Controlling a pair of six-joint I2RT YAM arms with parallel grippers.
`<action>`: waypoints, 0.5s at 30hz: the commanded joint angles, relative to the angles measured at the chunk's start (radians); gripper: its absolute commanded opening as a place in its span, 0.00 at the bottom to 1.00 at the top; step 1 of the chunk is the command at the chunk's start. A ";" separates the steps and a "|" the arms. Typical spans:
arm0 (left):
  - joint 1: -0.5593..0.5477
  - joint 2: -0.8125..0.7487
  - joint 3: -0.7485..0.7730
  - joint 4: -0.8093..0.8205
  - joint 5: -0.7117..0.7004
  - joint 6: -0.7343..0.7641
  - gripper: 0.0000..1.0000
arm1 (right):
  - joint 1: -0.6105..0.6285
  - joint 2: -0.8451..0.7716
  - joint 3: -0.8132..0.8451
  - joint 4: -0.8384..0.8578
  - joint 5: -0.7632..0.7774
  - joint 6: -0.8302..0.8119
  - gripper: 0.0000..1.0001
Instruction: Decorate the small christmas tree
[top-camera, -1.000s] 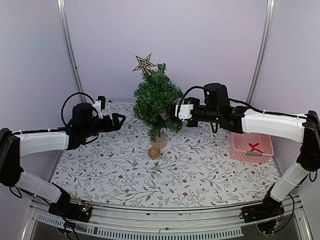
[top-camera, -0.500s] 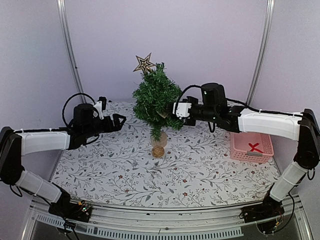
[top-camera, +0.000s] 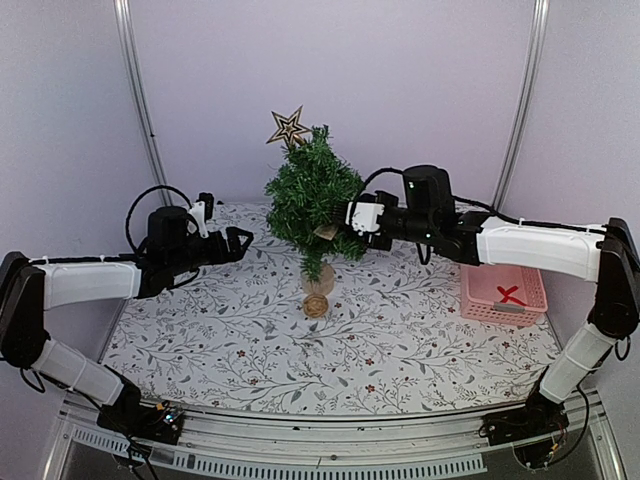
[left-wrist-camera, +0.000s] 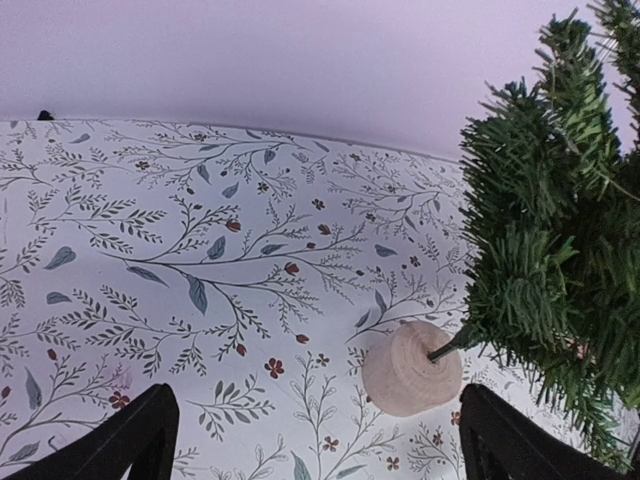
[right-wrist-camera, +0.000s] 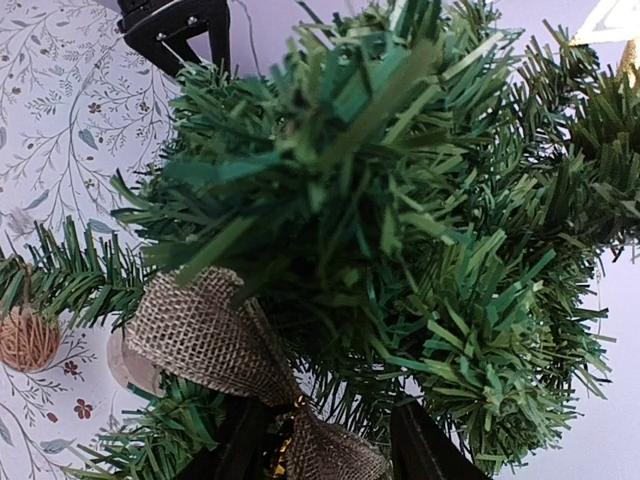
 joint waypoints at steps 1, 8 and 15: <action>0.005 0.001 0.013 0.028 0.011 -0.006 0.99 | -0.008 -0.050 -0.012 -0.001 0.014 0.016 0.50; 0.005 -0.002 0.008 0.030 0.015 -0.011 0.99 | -0.007 -0.081 -0.028 -0.025 0.021 0.019 0.58; 0.003 -0.006 0.001 0.033 0.022 -0.012 0.99 | -0.008 -0.121 -0.050 -0.047 0.028 0.029 0.62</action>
